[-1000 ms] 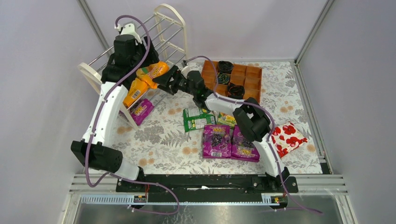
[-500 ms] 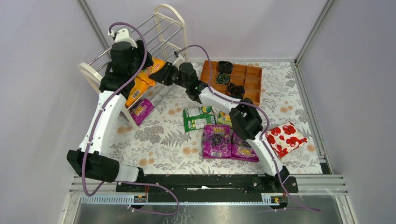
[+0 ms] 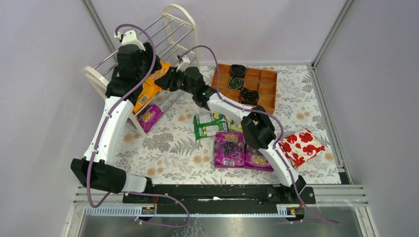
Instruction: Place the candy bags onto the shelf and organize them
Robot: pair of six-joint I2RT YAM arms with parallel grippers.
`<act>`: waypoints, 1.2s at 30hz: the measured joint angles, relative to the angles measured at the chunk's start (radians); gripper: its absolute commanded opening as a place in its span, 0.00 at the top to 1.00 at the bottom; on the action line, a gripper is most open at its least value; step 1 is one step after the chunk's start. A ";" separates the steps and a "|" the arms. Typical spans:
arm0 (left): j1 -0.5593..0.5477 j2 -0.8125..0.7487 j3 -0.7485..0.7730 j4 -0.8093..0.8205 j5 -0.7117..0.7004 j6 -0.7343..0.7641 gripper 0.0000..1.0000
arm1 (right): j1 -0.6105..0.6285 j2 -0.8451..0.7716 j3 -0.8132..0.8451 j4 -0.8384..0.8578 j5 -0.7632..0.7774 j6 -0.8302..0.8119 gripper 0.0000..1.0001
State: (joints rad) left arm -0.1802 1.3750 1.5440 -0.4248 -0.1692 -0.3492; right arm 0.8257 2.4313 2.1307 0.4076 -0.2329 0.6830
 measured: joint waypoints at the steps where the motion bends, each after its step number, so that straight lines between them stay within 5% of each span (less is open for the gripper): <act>1: 0.000 0.000 0.000 0.000 0.000 0.000 0.43 | -0.001 0.002 0.000 0.000 0.000 0.015 0.59; 7: 0.001 -0.002 0.001 0.002 0.031 -0.006 0.40 | -0.004 0.005 0.000 -0.040 0.000 0.093 0.35; 18: -0.005 -0.050 0.061 -0.036 0.274 -0.070 0.10 | -0.017 -0.216 -0.197 -0.217 -0.011 0.039 0.01; 24: -0.070 -0.167 0.023 0.013 0.453 -0.088 0.01 | -0.030 -0.554 -0.636 -0.174 0.010 -0.084 0.00; 28: -0.237 -0.276 -0.126 0.076 0.520 -0.074 0.01 | -0.047 -0.745 -0.940 -0.097 0.087 -0.167 0.00; 36: -0.439 -0.328 -0.505 0.075 0.485 -0.102 0.01 | -0.119 -0.866 -1.290 -0.056 0.311 -0.327 0.00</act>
State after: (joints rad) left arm -0.6197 1.0466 1.0389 -0.3496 0.3161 -0.4511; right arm 0.7067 1.5658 0.8406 0.3511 0.0780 0.3557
